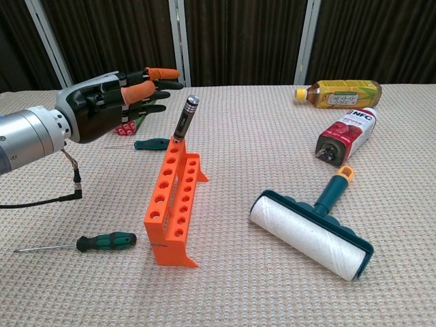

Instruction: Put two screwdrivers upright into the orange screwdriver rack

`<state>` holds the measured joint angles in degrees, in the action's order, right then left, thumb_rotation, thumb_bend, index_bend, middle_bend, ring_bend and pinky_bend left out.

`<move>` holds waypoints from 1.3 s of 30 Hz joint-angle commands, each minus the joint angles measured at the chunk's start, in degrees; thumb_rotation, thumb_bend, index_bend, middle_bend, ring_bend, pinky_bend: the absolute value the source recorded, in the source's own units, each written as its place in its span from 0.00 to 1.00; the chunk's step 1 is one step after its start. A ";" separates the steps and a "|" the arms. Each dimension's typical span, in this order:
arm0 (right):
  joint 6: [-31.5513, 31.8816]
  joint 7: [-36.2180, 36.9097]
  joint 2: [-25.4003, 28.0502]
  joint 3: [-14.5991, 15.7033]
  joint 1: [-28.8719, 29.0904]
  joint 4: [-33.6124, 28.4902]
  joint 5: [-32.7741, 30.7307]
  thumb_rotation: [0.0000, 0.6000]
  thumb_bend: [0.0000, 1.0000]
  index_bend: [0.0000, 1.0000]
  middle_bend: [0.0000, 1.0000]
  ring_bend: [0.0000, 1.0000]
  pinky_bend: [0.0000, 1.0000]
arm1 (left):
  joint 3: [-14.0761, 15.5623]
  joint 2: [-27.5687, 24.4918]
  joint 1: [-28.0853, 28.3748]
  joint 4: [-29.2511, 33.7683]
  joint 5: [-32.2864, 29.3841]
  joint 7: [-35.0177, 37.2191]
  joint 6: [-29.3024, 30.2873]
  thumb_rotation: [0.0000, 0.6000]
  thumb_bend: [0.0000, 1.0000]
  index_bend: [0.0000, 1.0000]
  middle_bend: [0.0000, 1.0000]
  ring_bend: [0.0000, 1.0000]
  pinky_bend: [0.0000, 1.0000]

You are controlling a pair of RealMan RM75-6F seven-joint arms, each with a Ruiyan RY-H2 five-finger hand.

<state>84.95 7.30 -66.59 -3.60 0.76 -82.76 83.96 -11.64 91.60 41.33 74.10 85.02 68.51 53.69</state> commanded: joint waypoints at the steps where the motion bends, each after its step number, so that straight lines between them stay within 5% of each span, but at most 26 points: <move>1: 0.11 0.00 0.01 0.03 -0.05 -0.02 0.08 1.00 0.00 0.00 0.00 0.00 0.00 | 0.18 -2.44 0.40 2.13 -0.41 -13.02 0.72 0.83 0.64 0.15 0.09 0.00 0.03; 3: 0.24 0.05 0.02 0.06 -0.09 -0.05 0.18 1.00 0.00 0.00 0.00 0.00 0.00 | -0.24 -3.22 0.65 4.19 -2.22 -20.70 0.26 0.83 0.63 0.12 0.06 0.00 0.03; 7: 0.59 0.19 -0.04 0.09 -0.26 0.02 0.30 1.00 0.00 0.00 0.00 0.00 0.00 | -0.67 -4.14 0.95 7.57 -3.85 -30.22 0.67 0.84 0.35 0.05 0.02 0.00 0.01; 10: 0.90 0.43 -0.06 0.14 -0.48 0.14 0.33 1.00 0.00 0.00 0.00 0.00 0.00 | -0.75 -5.09 0.89 10.39 -4.73 -35.06 1.10 0.83 0.26 0.02 0.00 0.00 0.00; 16: 1.23 0.85 -0.02 0.19 -0.65 0.41 0.56 1.00 0.00 0.00 0.00 0.00 0.00 | -0.97 -5.60 0.89 13.54 -6.79 -49.26 3.31 0.99 0.34 0.00 0.00 0.00 0.00; 23: 1.72 1.33 -0.07 0.33 -0.96 0.70 0.82 1.00 0.00 0.00 0.00 0.00 0.00 | -1.85 -7.33 2.03 20.35 -12.88 -62.62 1.94 1.00 0.48 0.01 0.00 0.00 0.00; 30: 2.07 1.85 -0.15 0.40 -1.28 1.13 0.84 1.00 0.00 0.00 0.00 0.00 0.00 | -2.47 -7.43 3.25 23.91 -19.24 -69.68 0.71 1.00 0.71 0.09 0.00 0.00 0.00; 35: 2.26 2.03 -0.11 0.43 -1.47 1.34 0.86 1.00 0.00 0.00 0.00 0.00 0.00 | -2.73 -6.43 3.94 24.30 -23.19 -73.05 0.87 1.00 0.65 0.08 0.00 0.00 0.00; 39: 2.27 2.12 -0.09 0.46 -1.53 1.37 0.89 1.00 0.00 0.00 0.00 0.00 0.00 | -2.99 -5.59 4.61 23.72 -26.58 -75.06 0.64 1.00 0.42 0.08 0.00 0.00 0.00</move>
<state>87.22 9.41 -66.68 -3.14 -0.77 -81.39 84.85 -14.46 85.48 45.48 98.11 59.73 -5.47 54.46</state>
